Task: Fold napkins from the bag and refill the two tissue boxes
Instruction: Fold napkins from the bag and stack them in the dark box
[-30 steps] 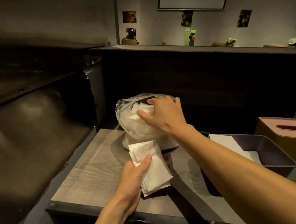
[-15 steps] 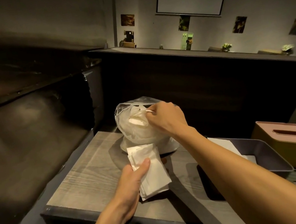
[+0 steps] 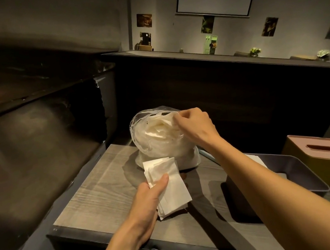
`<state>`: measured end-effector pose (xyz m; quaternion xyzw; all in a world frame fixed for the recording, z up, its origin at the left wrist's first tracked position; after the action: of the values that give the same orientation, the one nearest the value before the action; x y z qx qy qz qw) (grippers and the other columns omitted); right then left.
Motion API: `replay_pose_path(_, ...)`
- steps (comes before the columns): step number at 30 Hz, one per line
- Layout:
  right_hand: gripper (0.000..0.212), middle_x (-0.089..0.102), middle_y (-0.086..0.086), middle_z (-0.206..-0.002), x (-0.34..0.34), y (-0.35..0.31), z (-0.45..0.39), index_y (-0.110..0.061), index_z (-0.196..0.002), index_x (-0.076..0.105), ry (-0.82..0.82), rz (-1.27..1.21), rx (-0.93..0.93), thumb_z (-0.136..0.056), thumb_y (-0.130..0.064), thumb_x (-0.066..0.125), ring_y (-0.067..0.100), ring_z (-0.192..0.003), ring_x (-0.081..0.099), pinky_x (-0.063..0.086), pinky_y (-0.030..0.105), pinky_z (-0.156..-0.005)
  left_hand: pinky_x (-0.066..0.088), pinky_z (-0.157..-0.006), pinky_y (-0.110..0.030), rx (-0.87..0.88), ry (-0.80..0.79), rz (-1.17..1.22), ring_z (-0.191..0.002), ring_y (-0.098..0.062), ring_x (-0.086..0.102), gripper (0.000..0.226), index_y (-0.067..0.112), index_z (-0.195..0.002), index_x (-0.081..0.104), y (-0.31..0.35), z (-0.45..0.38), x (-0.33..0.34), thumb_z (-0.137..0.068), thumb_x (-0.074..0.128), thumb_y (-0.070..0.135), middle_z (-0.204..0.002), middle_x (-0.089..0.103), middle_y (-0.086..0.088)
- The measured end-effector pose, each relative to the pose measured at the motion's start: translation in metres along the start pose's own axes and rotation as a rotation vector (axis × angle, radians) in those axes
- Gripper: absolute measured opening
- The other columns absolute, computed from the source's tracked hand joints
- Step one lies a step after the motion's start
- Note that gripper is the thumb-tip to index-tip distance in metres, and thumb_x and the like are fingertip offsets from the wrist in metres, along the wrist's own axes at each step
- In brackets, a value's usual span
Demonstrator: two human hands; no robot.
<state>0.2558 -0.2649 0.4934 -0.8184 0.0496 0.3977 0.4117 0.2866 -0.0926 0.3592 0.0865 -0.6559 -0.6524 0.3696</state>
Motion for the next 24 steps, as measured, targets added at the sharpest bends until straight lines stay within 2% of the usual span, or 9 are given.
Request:
replay_pose_path(3,0.043,0.068,0.011,-0.074,-0.003,0.001,0.000,-0.010,-0.081,0.072,0.038,-0.069,-0.051,-0.102,-0.040,0.049,0.018,-0.062,0.055,0.045,0.033,-0.061,0.062,-0.084,-0.039,0.001,0.003,0.012,-0.098,-0.027,0.076,0.023,0.006,-0.116,0.070,0.001,0.001,0.001,-0.101,0.059,0.020,-0.106,0.078,-0.017)
replay_pose_path(5,0.038,0.061,-0.002,-0.068,-0.010,0.000,0.003,-0.020,-0.078,0.067,0.121,-0.157,-0.110,-0.107,-0.037,0.049,0.009,-0.059,0.053,0.045,0.031,-0.059,0.060,-0.087,-0.040,0.001,-0.002,0.019,-0.101,-0.027,0.076,0.023,0.007,-0.118,0.069,0.003,0.002,0.002,-0.101,0.058,0.019,-0.108,0.078,-0.016)
replay_pose_path(7,0.025,0.066,-0.012,-0.082,-0.018,-0.002,0.010,-0.029,-0.098,0.070,0.217,-0.207,-0.173,-0.109,-0.031,0.048,0.006,-0.070,0.061,0.053,0.027,-0.061,0.059,-0.087,-0.039,0.006,-0.012,0.026,-0.102,-0.026,0.076,0.023,0.008,-0.118,0.069,0.004,0.003,0.003,-0.102,0.058,0.019,-0.109,0.078,-0.015)
replay_pose_path(10,0.026,0.066,-0.019,-0.100,-0.028,0.001,0.017,-0.026,-0.124,0.070,0.334,-0.207,-0.236,-0.109,-0.021,0.050,0.000,-0.089,0.064,0.057,0.018,-0.074,0.060,-0.080,-0.035,0.009,-0.008,0.027,-0.098,-0.022,0.077,0.019,0.013,-0.114,0.070,0.005,0.004,0.003,-0.102,0.056,0.020,-0.106,0.079,-0.011)
replay_pose_path(14,0.026,0.063,-0.018,-0.103,-0.026,0.005,0.015,-0.022,-0.129,0.069,0.334,-0.098,-0.283,-0.107,-0.017,0.055,-0.010,-0.085,0.058,0.046,0.004,-0.070,0.063,-0.081,-0.034,0.007,-0.037,0.010,-0.103,-0.022,0.075,0.025,0.011,-0.120,0.069,0.004,0.003,0.005,-0.104,0.053,0.021,-0.113,0.078,-0.011)
replay_pose_path(17,0.024,0.062,-0.021,-0.094,-0.025,-0.003,0.004,-0.019,-0.124,0.071,0.303,-0.119,-0.287,-0.108,-0.017,0.054,-0.011,-0.079,0.058,0.050,0.009,-0.068,0.063,-0.083,-0.037,0.005,-0.016,0.026,-0.102,-0.024,0.076,0.023,0.013,-0.119,0.067,0.003,0.003,0.005,-0.102,0.055,0.022,-0.112,0.078,-0.011)
replay_pose_path(19,0.024,0.060,-0.026,-0.089,-0.034,-0.016,-0.004,-0.019,-0.120,0.072,0.339,-0.220,-0.305,-0.107,-0.014,0.053,-0.011,-0.082,0.061,0.056,0.015,-0.071,0.058,-0.097,-0.049,-0.006,0.003,0.041,-0.109,-0.029,0.074,0.036,0.010,-0.126,0.065,0.002,0.002,0.003,-0.095,0.062,0.029,-0.115,0.077,-0.014)
replay_pose_path(21,0.025,0.061,-0.026,-0.092,-0.040,-0.027,-0.009,-0.018,-0.122,0.071,0.372,-0.309,-0.325,-0.106,-0.012,0.053,-0.013,-0.088,0.062,0.055,0.012,-0.075,0.052,-0.104,-0.056,-0.015,0.005,0.055,-0.113,-0.032,0.071,0.047,0.009,-0.129,0.065,0.001,0.003,0.002,-0.089,0.066,0.033,-0.118,0.075,-0.015)
replay_pose_path(24,0.026,0.063,-0.024,-0.098,-0.036,-0.028,-0.008,-0.022,-0.123,0.069,0.341,-0.332,-0.360,-0.106,-0.010,0.053,-0.008,-0.092,0.063,0.057,0.016,-0.077,0.056,-0.098,-0.051,-0.020,0.021,0.057,-0.109,-0.031,0.073,0.038,0.007,-0.126,0.066,0.000,0.001,0.002,-0.095,0.063,0.028,-0.115,0.076,-0.016)
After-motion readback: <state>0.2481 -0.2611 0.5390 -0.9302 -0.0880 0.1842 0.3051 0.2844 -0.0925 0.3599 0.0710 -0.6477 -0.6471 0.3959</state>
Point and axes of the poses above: each hand's wrist, its own z-axis away from the middle knuckle, its own x-axis out of the palm, y = z × x, the point moved 5 cm from there along -z, towards the middle knuckle
